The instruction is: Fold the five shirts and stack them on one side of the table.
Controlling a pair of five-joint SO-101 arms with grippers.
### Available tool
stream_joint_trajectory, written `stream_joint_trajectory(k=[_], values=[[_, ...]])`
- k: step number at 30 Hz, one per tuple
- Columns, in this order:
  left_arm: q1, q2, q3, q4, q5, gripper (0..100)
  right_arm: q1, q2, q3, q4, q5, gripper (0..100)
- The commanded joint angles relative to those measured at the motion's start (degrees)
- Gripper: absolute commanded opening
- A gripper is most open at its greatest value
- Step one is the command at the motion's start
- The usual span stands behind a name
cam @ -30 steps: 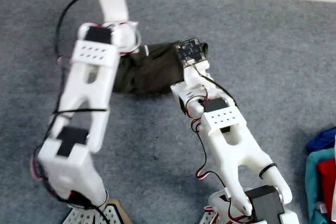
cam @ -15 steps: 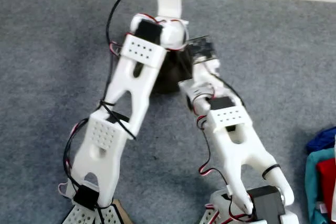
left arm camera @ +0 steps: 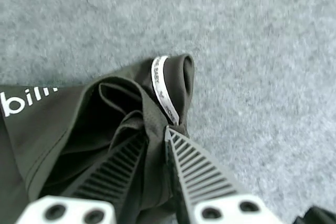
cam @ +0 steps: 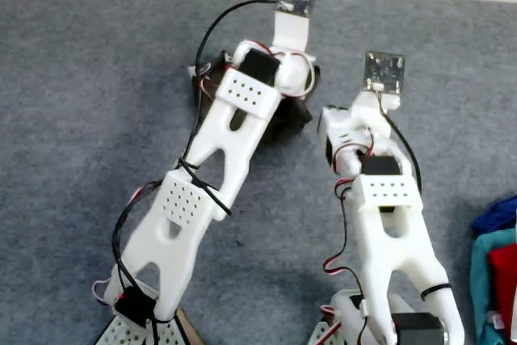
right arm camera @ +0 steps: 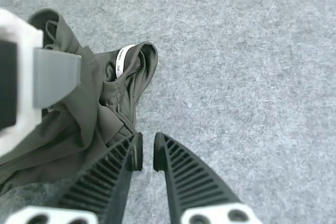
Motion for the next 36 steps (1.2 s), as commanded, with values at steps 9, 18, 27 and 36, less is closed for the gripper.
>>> stream_joint_trajectory(k=[9, 18, 27, 36], values=[[5.8, -0.7, -5.1, -1.5, 0.2, 30, 0.6, -2.2, -0.6, -0.9, -0.7, 5.7], [0.1, -3.3, -11.3, 1.5, 0.4, 36, 0.5, -2.2, -0.6, -0.9, -0.6, 5.7], [-14.4, -12.8, -12.4, 21.9, 0.7, 36, -2.0, -1.9, -0.8, 1.2, -0.5, 5.5], [-23.1, -20.0, 1.5, 22.2, 3.1, 32, -4.1, -1.5, -11.6, 16.0, -0.5, 5.4]])
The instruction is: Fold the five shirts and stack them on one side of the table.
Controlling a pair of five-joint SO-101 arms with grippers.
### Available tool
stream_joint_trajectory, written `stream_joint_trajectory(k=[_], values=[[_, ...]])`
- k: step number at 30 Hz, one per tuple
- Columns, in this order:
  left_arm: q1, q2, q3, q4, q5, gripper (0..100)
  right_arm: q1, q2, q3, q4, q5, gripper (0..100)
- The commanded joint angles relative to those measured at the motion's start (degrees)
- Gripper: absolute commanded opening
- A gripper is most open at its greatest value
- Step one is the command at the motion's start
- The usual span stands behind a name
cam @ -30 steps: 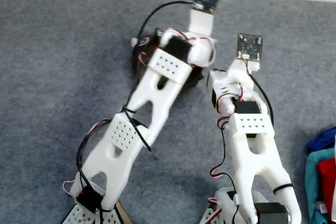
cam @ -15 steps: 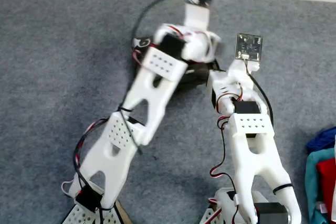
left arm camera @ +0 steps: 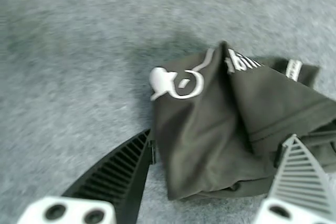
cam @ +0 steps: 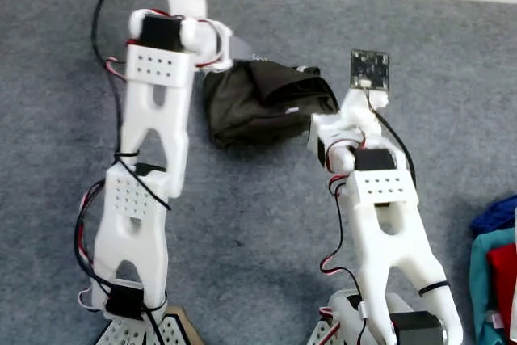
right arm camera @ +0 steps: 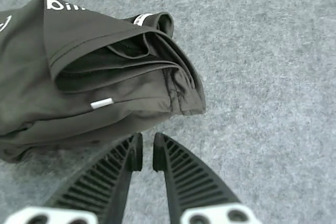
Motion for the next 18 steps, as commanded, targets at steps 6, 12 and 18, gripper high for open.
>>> stream_joint_trajectory(k=[6, 12, 18], values=[[-4.9, -26.8, 32.3, 0.0, 0.9, 15, -5.5, 13.3, -25.0, 13.7, -0.3, 5.4], [-6.4, -37.2, 56.0, -12.2, 1.2, 26, -9.1, 31.9, -45.9, 17.5, -0.4, 5.4], [-3.9, -37.8, 71.5, -33.2, 1.4, 27, -14.6, 44.5, -57.3, 17.2, -0.4, 5.4]])
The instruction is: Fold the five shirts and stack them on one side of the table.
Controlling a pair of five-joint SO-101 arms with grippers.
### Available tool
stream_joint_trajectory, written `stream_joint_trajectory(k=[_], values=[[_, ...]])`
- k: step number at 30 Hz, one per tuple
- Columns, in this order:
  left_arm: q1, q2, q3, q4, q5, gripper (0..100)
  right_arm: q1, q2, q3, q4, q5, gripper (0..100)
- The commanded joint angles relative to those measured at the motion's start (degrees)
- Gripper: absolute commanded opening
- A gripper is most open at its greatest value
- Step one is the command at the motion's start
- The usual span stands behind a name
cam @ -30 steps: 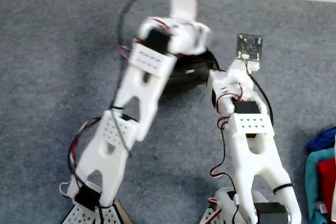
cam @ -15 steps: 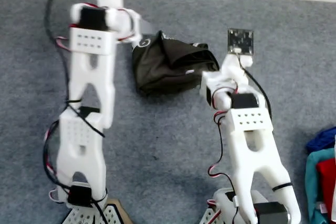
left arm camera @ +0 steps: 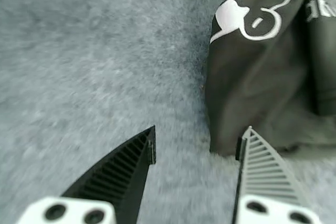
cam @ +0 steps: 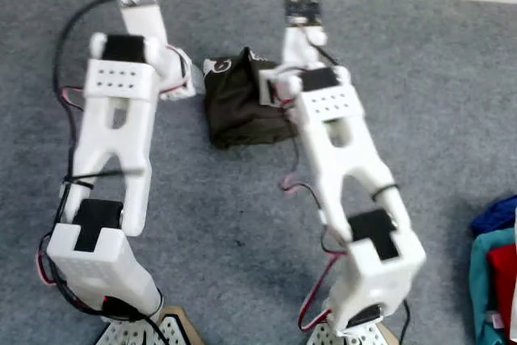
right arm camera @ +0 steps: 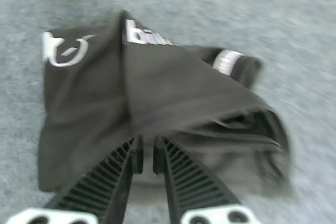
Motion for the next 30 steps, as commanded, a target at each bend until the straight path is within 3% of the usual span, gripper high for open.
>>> stream_joint_trajectory(k=[1, 6, 14, 30], values=[[2.1, -3.6, 5.8, -12.0, 0.6, 27, -3.5, 4.7, -9.3, 0.0, -0.4, 5.4], [4.5, -3.0, 11.9, -23.0, 0.6, 26, -3.8, 14.3, -18.9, 0.1, -0.4, 5.4], [6.6, -3.0, 21.7, -37.5, 0.5, 4, -2.8, 20.4, -23.7, 0.5, -0.4, 5.4], [10.4, -3.0, 27.2, -38.8, 0.1, 4, 5.0, 20.8, -24.1, -3.8, 5.3, 5.4]])
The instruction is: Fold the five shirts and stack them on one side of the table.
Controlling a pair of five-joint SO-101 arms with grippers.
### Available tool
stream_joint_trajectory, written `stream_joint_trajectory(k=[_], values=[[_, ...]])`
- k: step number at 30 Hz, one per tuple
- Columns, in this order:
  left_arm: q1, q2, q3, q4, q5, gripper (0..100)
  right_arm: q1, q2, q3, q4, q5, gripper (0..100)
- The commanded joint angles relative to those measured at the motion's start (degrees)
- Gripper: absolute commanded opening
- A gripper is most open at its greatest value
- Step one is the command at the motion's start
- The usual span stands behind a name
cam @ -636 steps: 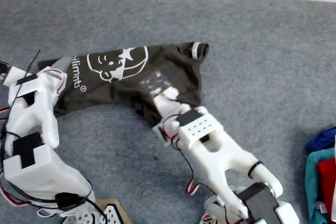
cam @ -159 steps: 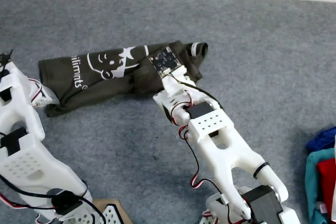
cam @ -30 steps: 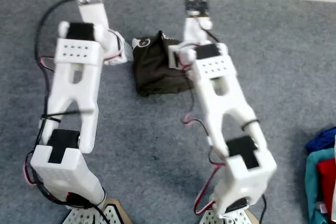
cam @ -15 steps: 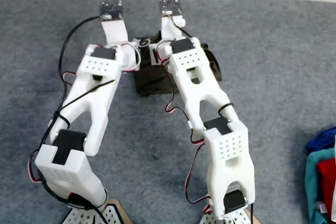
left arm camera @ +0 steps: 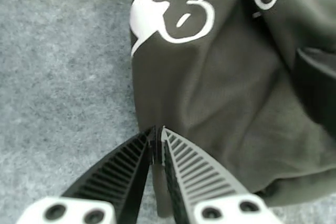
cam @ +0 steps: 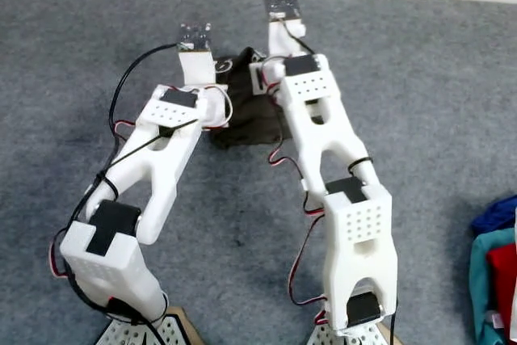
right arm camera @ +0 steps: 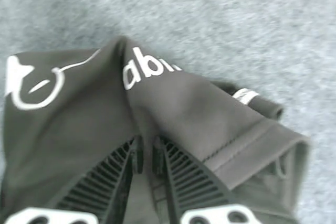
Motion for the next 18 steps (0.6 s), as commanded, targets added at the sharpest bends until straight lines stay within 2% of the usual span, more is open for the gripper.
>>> stream_joint_trajectory(k=[1, 8, 12, 14, 18], values=[[1.0, -3.0, 0.2, -1.1, -0.1, 4, 3.0, -0.4, -3.2, -3.9, 1.1, 5.4], [0.7, -3.0, 0.4, -1.1, -0.1, 4, 5.6, 2.9, -4.1, -11.4, 6.2, 5.4], [0.7, -3.0, 0.4, -1.1, -0.1, 4, 6.0, 8.5, -11.6, -13.0, 9.4, 5.4], [0.6, -3.0, 0.2, -1.1, -0.1, 4, 6.2, 10.0, -16.6, -8.6, 7.7, 5.4], [0.1, -3.0, 0.0, -1.1, -0.1, 4, 5.1, 9.0, -28.9, 8.4, 3.2, 5.4]])
